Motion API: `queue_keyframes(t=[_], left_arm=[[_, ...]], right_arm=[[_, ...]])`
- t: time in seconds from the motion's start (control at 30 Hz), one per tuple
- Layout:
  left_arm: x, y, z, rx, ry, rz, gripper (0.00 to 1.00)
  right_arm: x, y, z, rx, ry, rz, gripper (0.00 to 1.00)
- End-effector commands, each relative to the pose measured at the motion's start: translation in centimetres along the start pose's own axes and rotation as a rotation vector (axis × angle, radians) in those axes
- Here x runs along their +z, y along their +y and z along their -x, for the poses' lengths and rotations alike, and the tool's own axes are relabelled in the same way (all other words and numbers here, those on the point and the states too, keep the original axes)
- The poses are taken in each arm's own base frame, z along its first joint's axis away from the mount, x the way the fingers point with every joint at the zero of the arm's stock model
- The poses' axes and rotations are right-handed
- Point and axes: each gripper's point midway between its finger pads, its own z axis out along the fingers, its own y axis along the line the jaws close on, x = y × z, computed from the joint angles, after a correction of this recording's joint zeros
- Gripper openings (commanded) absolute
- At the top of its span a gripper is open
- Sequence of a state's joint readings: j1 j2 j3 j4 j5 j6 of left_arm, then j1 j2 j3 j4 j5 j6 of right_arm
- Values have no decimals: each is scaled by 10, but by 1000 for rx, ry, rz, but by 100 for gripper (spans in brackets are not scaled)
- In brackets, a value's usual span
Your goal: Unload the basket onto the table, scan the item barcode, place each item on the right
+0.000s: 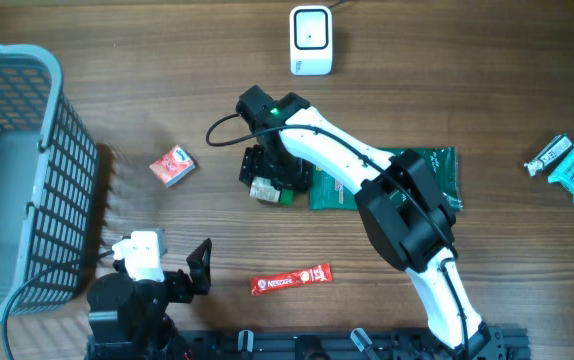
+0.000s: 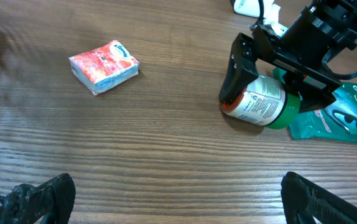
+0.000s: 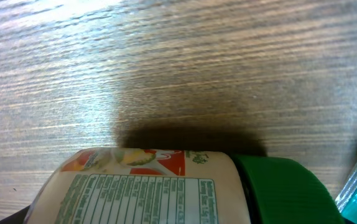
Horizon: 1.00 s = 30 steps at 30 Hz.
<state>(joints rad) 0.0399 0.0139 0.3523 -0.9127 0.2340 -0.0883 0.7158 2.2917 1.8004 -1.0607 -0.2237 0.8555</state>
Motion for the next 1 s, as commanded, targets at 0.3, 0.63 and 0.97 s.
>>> queue_keyframes(t=[0.3,0.63,0.97], left_arm=[[0,-1,1,5,-9,-6,100],[0,-1,1,5,-9,-6,99],[0,-1,1,5,-9,-6,100]], right_arm=[[-61,-43,-13,-169,291,75,74],[-121,-39,-25,-248,326,249,75],[-135,-97,-127,-198,475,241,75]])
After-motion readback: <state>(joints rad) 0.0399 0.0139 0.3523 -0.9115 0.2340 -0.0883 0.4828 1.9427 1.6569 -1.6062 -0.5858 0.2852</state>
